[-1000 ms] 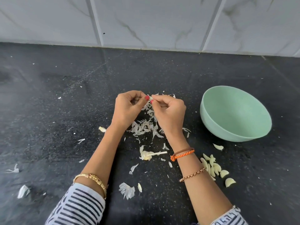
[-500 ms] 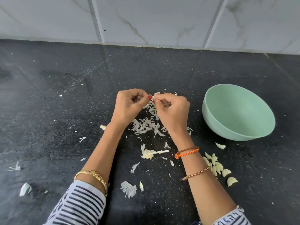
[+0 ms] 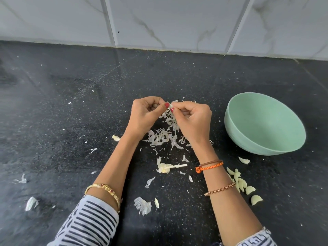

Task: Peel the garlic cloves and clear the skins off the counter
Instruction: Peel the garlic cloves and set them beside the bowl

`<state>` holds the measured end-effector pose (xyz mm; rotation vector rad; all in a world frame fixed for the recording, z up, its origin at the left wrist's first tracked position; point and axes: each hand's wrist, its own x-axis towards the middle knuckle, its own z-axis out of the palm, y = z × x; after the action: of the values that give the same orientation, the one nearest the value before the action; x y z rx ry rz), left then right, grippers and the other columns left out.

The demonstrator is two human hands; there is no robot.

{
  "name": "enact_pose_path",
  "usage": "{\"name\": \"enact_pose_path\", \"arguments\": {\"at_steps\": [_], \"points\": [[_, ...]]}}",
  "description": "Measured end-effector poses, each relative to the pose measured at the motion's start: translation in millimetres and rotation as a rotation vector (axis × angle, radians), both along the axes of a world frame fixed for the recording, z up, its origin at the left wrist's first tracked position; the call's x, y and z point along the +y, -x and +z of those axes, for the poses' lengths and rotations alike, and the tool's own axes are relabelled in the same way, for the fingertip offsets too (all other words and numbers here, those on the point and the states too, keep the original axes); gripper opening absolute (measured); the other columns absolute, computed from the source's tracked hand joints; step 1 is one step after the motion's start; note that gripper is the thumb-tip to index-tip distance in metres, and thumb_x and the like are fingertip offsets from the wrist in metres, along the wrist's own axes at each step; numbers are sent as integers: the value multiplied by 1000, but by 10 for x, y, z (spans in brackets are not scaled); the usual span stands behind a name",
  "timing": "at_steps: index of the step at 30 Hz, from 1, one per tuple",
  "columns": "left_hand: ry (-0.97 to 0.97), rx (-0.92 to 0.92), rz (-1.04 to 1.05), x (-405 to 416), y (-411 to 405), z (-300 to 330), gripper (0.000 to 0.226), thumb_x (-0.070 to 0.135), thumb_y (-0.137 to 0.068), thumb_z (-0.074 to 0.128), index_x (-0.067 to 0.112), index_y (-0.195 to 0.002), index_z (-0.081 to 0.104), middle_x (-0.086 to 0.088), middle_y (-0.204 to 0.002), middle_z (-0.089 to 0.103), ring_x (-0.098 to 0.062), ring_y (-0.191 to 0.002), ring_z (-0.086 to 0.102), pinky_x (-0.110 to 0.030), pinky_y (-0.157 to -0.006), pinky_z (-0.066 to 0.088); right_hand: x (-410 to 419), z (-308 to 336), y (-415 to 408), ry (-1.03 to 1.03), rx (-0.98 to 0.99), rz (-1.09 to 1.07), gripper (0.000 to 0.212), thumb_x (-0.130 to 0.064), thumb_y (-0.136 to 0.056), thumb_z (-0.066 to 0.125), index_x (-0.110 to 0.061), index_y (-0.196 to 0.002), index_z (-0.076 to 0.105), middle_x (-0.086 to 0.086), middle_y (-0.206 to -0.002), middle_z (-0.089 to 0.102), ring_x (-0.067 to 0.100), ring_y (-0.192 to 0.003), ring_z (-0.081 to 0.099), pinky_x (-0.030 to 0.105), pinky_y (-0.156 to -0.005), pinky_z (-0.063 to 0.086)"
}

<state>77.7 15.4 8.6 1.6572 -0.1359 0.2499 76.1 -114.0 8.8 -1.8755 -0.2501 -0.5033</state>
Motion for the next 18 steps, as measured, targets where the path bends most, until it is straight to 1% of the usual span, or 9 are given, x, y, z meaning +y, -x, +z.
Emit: {"name": "enact_pose_path", "arguments": {"at_steps": [3, 6, 9, 11, 14, 16, 17, 18], "points": [[-77, -15, -47, -38, 11, -15, 27, 3, -90, 56, 13, -65, 56, 17, -42, 37, 1, -42, 28, -10, -44, 24, -5, 6, 3, 26, -6, -10, 11, 3, -77, 68, -2, -84, 74, -8, -74, 65, -2, -66, 63, 8, -61, 49], [-93, -51, -35, -83, 24, -19, 25, 3, -92, 54, 9, -67, 56, 17, -43, 37, 0, -43, 28, -11, -45, 24, -22, 13, -17, 23, 19, -31, 12, 2, -78, 68, -3, -86, 75, -7, -74, 67, -3, -63, 63, 10, -62, 50], [-160, -88, -31, -131, 56, -11, 25, 6, -91, 55, 16, -68, 55, 17, -46, 38, 0, -47, 31, -11, -48, 27, -32, 21, -28, -44, 72, -60, 14, 4, -78, 68, -2, -89, 74, -8, -73, 67, -5, -62, 62, 13, -63, 51], [-185, -123, -32, -154, 73, -8, 25, 8, -90, 55, 18, -67, 54, 15, -50, 37, -1, -49, 31, -12, -50, 28, -21, 42, -20, -151, 167, -56, 14, 3, -78, 69, -2, -90, 73, -4, -72, 68, -1, -60, 63, 17, -60, 52], [-165, -149, -10, -161, 80, 8, 19, 14, -87, 52, 19, -69, 53, 15, -53, 38, -1, -50, 31, -14, -50, 29, 40, 95, 13, -351, 366, 5, 17, 8, -81, 63, -6, -85, 71, 3, -72, 68, 2, -57, 61, 16, -54, 49], [-175, -190, 18, -147, 87, 10, 19, 18, -86, 47, 22, -68, 47, 15, -55, 36, 0, -51, 32, -13, -50, 29, 92, 137, 26, -581, 504, 4, 20, 10, -84, 57, -7, -83, 68, 3, -71, 65, 5, -58, 60, 15, -55, 50], [-213, -233, 36, -148, 96, 9, 18, 20, -84, 42, 22, -66, 43, 15, -56, 35, 1, -51, 33, -12, -51, 28, 106, 166, 27, -716, 560, -26, 18, 9, -85, 56, -5, -84, 68, 4, -70, 64, 6, -57, 59, 15, -55, 51], [-265, -278, 57, -150, 101, 0, 18, 22, -82, 37, 21, -64, 40, 15, -56, 34, 0, -51, 34, -11, -50, 26, 105, 183, 25, -807, 581, -65, 15, 8, -85, 57, -3, -86, 67, 4, -69, 63, 6, -57, 58, 15, -55, 51]]}}
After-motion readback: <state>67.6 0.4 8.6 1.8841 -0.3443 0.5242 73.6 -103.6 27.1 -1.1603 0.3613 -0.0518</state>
